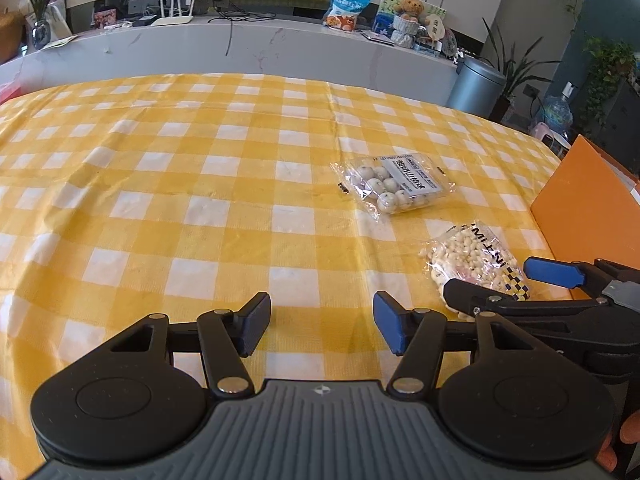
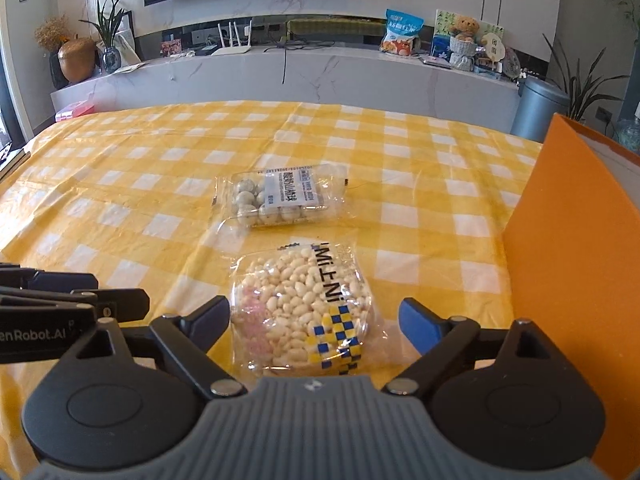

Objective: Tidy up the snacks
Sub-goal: 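Grasp the hawthorn-ball bag with the left gripper while the right grasps the MILENI bag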

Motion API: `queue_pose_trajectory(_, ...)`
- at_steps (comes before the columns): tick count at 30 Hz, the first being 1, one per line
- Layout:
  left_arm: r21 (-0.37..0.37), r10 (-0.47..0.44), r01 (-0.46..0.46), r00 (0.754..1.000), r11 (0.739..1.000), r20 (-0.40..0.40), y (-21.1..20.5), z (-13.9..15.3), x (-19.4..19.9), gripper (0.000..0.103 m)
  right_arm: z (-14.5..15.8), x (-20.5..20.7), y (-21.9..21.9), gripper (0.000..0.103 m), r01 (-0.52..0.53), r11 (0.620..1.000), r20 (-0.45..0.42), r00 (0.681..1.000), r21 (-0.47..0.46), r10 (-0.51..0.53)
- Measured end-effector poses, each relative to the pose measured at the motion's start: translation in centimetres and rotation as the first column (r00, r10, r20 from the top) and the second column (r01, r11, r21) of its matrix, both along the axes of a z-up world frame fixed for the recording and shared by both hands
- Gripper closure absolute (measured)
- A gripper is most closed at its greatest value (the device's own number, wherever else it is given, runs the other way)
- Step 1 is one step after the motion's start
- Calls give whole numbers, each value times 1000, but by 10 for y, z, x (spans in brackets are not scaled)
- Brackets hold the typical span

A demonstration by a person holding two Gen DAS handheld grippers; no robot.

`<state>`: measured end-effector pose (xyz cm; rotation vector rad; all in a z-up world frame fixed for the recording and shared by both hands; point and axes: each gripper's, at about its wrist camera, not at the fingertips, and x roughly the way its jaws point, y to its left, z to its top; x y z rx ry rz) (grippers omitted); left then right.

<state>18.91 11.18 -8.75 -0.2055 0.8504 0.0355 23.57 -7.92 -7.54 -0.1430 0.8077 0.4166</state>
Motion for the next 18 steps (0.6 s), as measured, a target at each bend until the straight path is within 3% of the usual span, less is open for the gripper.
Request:
queue_pose_trajectory(7,66,-84,82,996,994,19,-1,3,19,25,-5,6,2,21,-3,1000,-9,1000,2,4)
queue_pose_trajectory(10,99,-103,100,994,990,25,-2,5,27,15,-4,9,-3,22,8,1000,-17,1000,15,-8)
queue_pose_trajectory(13,159,-183,171,981,972,61,-8,8,37,13,-2,11,-6,24,53,998,-8,999,-18,-54)
queue_pose_trajectory(15,226,-303,277,949,934,88,-17,10,43,13,-2,14,-10,24,78,997,-12,997,-27,-78)
queue_pose_trajectory(18,309,-493,438,860,844,131,-29,16,53,12,-2,17,-16,24,78,997,-35,996,-6,-78)
